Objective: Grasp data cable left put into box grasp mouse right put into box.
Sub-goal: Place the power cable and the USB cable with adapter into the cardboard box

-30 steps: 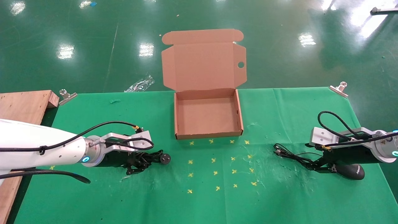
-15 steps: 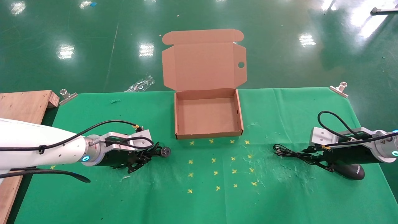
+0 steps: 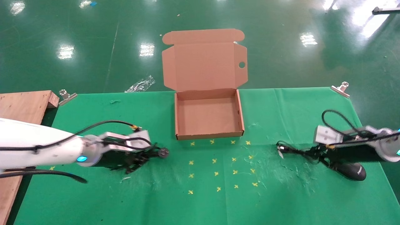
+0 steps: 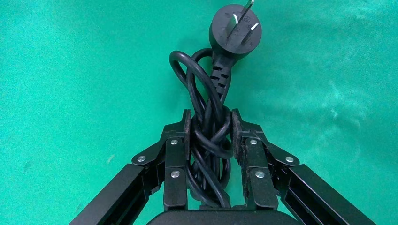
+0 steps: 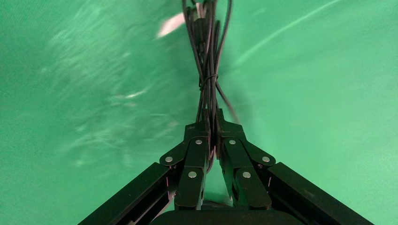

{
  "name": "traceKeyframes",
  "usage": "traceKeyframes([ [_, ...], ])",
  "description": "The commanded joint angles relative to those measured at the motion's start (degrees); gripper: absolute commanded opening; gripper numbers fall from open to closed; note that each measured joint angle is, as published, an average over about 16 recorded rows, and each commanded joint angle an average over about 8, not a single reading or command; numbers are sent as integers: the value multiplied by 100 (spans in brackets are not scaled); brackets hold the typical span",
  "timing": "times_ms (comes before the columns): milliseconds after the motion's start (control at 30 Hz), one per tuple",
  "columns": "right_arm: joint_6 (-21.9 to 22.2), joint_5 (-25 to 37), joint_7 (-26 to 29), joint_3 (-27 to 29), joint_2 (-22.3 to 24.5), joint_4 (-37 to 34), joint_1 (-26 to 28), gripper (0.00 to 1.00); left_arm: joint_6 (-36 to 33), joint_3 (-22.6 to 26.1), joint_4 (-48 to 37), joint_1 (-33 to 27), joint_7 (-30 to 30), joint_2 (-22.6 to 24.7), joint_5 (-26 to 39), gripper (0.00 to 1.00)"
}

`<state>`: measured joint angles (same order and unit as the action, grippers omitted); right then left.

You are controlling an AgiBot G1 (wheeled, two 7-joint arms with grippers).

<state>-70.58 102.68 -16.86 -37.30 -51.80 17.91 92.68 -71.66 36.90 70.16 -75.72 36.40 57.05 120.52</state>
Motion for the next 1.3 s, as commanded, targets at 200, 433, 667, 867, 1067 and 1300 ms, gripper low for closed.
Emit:
traceKeyframes([
  [200, -385, -155, 234, 116, 360, 848, 243, 0, -145, -250, 64, -581, 248, 259, -424, 0],
  [433, -618, -33, 1137, 99, 758, 2280, 194, 0, 847, 58, -502, -788, 258, 1566, 213, 0],
  [667, -798, 107, 2261, 133, 1381, 3899, -29, 0, 2072, 1297, -1021, -690, 642, 2150, 1242, 20],
  [867, -788, 108, 2992, 224, 1789, 4981, -277, 0, 2585, 2274, -1099, -886, 1293, 2146, 1228, 95],
  [1067, -611, 102, 3299, 294, 1886, 5502, -419, 0, 2832, 2886, -1191, -1128, 1705, 2131, 1042, 100],
  [1300, -495, 132, 3316, 320, 1694, 5719, -278, 0, 3046, 3122, -1481, -1506, 2121, 2008, 910, 100],
])
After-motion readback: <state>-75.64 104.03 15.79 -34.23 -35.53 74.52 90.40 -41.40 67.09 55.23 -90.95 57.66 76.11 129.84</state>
